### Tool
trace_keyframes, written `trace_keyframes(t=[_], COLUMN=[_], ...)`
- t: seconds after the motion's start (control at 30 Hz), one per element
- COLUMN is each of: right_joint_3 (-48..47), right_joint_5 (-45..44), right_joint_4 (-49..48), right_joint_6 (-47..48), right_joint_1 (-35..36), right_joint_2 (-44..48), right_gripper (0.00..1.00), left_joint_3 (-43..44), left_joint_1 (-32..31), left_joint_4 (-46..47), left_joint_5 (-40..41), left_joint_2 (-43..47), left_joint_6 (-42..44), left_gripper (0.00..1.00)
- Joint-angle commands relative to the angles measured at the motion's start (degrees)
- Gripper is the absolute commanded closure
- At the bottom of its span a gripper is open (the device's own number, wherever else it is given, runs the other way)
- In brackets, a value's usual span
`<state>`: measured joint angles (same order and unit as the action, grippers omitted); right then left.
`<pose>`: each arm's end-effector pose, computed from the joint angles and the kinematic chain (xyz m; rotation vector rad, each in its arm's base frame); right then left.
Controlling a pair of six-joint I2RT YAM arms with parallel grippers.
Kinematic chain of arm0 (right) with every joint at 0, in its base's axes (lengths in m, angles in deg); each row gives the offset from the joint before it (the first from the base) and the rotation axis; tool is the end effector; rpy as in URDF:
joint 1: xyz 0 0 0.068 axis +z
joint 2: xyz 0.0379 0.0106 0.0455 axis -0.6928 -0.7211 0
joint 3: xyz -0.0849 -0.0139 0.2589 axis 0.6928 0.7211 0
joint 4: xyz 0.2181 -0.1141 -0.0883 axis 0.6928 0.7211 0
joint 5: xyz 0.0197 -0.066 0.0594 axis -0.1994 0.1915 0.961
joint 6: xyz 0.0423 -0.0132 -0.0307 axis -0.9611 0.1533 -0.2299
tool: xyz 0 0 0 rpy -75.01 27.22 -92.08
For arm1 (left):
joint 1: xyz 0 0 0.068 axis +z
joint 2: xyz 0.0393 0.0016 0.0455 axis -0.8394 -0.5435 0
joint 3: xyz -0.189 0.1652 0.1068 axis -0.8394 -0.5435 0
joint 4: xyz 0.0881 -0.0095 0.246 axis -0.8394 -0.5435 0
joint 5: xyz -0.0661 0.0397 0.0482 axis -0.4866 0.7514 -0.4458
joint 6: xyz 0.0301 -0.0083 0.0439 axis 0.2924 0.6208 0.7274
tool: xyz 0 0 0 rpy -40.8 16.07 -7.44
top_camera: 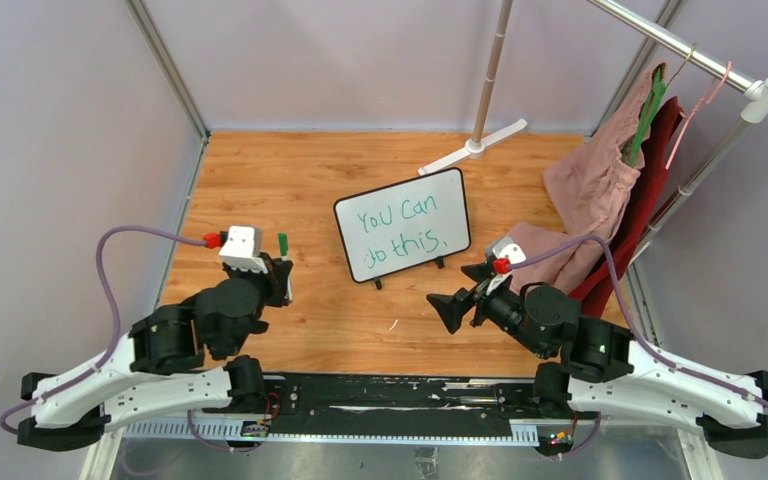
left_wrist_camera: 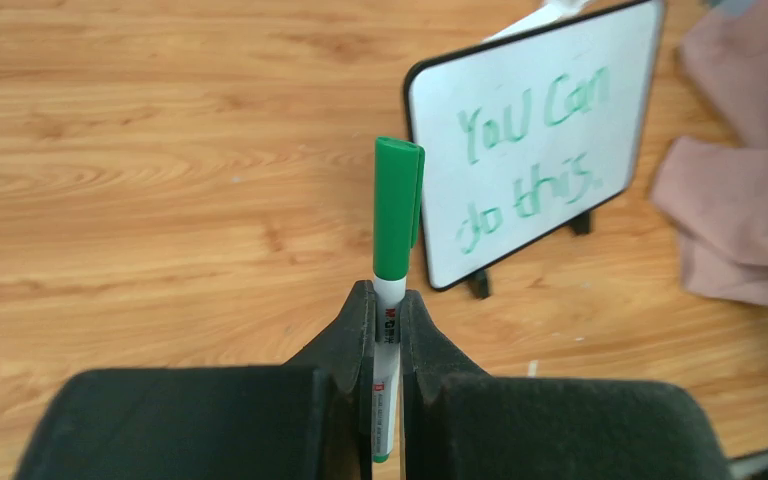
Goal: Write a sentence on the whiteboard
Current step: Place the whiteboard marker at the center of the board.
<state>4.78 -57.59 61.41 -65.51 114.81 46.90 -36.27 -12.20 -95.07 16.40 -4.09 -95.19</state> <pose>0.0583 0.1244 0.3398 -0.5157 1.5992 0.7780 0.0542 -0.0644 0.3574 -0.0007 1.7890 -0.3957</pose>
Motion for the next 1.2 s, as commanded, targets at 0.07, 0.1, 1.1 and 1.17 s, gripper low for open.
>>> trace_keyframes(t=[0.07,0.1,1.1,1.17], right_joint_3=[2.62,2.61,0.5,-0.23], right_joint_5=[-1.4,-1.11,-2.52,-2.53], right_joint_4=[-3.74,-3.39,3.51,4.93], right_joint_6=[0.57,0.63,0.13,0.0], right_joint_1=[-1.2,-1.18,-1.22,-1.18], right_joint_2=[-1.09,-1.88,-1.99,-2.53], right_gripper=[0.09,0.09,0.14,0.15], left_joint_3=[-2.31,-2.49,4.57,8.37], left_joint_1=[9.05,12.12,56.79,56.8], left_joint_4=[-4.54,-4.08,10.73,9.11], left_joint_5=[-1.72,-5.32,-43.44,-42.43], left_joint_2=[-6.48,-7.44,-54.46,-58.23], left_joint_6=[-1.88,-1.43,3.24,5.11], left_gripper=[1.0,1.0,1.0,1.0])
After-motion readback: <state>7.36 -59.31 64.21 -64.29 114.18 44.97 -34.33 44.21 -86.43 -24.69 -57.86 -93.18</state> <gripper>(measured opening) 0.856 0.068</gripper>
